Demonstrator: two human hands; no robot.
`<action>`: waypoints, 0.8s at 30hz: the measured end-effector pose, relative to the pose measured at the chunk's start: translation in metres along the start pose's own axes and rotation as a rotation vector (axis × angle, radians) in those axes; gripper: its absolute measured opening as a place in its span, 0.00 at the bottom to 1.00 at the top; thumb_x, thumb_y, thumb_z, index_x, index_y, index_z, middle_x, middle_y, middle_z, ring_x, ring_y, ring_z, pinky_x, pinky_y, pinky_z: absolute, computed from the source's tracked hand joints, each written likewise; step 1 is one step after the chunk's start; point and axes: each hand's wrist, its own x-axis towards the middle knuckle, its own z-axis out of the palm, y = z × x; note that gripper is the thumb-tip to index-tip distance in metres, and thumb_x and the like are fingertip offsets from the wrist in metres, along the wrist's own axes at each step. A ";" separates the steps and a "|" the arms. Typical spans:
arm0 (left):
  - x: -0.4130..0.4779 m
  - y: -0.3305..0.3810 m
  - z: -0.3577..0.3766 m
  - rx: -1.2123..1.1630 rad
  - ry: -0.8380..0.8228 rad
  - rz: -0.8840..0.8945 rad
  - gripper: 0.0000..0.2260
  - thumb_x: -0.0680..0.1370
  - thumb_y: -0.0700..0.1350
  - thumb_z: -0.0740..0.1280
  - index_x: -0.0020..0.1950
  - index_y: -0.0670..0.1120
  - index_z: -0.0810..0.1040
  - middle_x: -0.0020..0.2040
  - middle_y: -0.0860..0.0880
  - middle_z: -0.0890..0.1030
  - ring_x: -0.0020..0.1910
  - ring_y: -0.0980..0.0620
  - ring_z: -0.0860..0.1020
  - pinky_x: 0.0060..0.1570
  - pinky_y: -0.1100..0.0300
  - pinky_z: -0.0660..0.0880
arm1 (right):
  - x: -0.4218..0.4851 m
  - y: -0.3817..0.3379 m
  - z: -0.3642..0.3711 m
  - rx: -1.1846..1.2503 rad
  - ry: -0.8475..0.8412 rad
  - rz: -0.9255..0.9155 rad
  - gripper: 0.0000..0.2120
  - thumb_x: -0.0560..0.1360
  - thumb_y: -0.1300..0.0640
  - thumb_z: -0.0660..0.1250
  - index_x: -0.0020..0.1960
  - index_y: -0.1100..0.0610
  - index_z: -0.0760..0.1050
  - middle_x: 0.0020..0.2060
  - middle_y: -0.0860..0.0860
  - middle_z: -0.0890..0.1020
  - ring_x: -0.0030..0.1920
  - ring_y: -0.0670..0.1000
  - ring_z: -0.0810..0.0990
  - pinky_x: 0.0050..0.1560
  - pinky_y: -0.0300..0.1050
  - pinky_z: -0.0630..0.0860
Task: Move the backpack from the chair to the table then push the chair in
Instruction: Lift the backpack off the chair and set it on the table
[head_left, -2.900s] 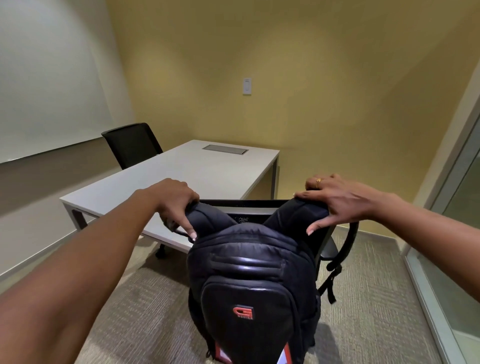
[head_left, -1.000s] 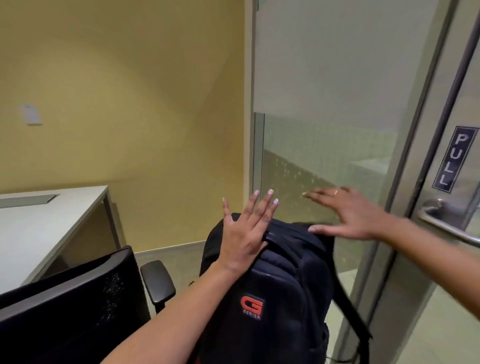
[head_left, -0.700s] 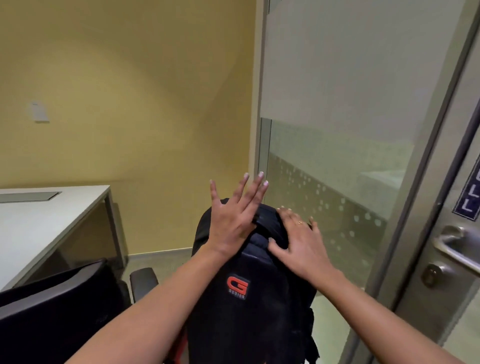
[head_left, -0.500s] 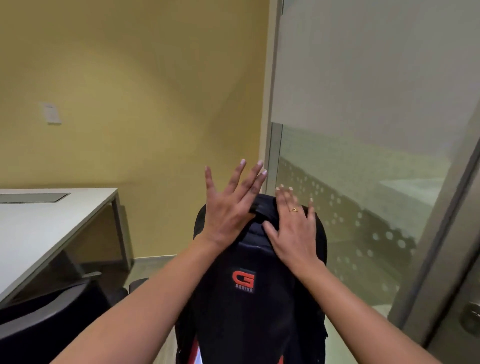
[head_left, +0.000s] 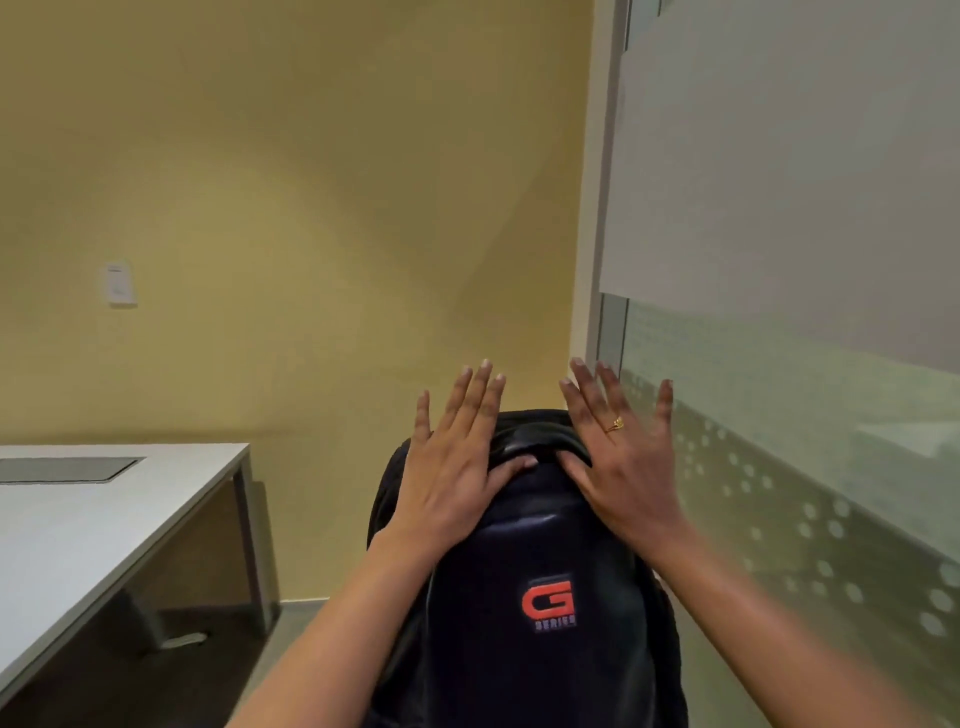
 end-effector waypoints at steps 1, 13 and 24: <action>0.007 -0.009 0.010 -0.001 0.005 0.029 0.36 0.76 0.67 0.41 0.73 0.42 0.56 0.74 0.44 0.61 0.73 0.50 0.55 0.71 0.41 0.53 | 0.007 0.002 0.016 -0.006 0.017 -0.021 0.33 0.73 0.47 0.57 0.74 0.57 0.50 0.75 0.46 0.40 0.74 0.50 0.44 0.65 0.71 0.44; 0.090 -0.129 0.127 0.193 0.075 -0.069 0.33 0.78 0.65 0.40 0.76 0.45 0.44 0.75 0.46 0.53 0.75 0.56 0.38 0.71 0.46 0.45 | 0.098 0.001 0.215 0.061 0.067 -0.107 0.36 0.74 0.44 0.56 0.75 0.54 0.43 0.75 0.47 0.39 0.74 0.52 0.43 0.68 0.67 0.41; 0.156 -0.258 0.216 0.560 0.054 -0.235 0.33 0.78 0.64 0.39 0.75 0.43 0.52 0.74 0.48 0.57 0.74 0.56 0.39 0.71 0.46 0.41 | 0.199 -0.036 0.408 0.340 0.164 -0.244 0.33 0.74 0.45 0.56 0.75 0.53 0.48 0.75 0.46 0.41 0.75 0.52 0.45 0.68 0.66 0.41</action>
